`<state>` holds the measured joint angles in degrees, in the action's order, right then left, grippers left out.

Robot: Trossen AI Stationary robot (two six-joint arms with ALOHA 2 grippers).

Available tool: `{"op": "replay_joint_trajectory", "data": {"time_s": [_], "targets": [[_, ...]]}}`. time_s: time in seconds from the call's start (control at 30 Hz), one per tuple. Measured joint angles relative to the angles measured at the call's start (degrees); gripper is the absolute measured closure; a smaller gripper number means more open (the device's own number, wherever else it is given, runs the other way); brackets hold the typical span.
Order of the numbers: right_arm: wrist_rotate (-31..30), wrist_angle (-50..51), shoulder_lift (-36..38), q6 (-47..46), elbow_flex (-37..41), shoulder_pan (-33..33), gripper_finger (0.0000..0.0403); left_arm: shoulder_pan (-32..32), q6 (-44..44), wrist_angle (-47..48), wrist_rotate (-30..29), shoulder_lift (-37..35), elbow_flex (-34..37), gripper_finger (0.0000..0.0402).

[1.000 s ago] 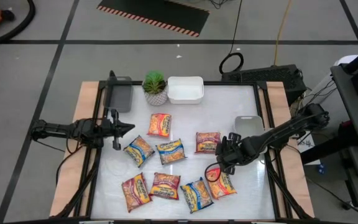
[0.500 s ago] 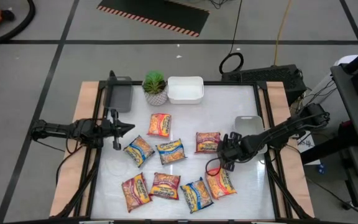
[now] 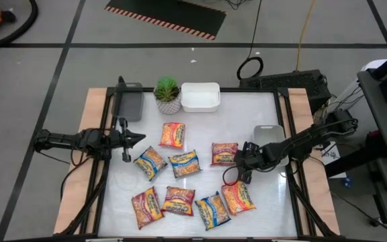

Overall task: Sort Maruchan noodles
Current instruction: Put the top red noodle pack into the white bin

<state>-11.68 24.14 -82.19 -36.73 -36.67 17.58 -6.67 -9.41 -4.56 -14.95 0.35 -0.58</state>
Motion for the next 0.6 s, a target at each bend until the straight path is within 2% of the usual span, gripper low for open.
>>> {"op": "replay_joint_trajectory", "data": {"time_s": [0.17, 0.47, 0.6], "targets": [[0.05, -1.33, -0.04, 0.47, 0.04, 0.0, 0.0252, 0.01, -0.83, 0.0, 0.01, 0.0, -0.01, 0.0382], [-0.31, -4.12, 0.02, 1.87, 0.17, 0.0, 0.0391, 0.0, -0.97, 0.0, 0.01, -0.02, 0.0, 0.0382], [-2.25, -3.85, 0.24, 2.28, -0.02, 0.32, 0.0396, -0.01, -2.65, 0.0, -1.09, 0.01, -0.02, 0.0382]]}}
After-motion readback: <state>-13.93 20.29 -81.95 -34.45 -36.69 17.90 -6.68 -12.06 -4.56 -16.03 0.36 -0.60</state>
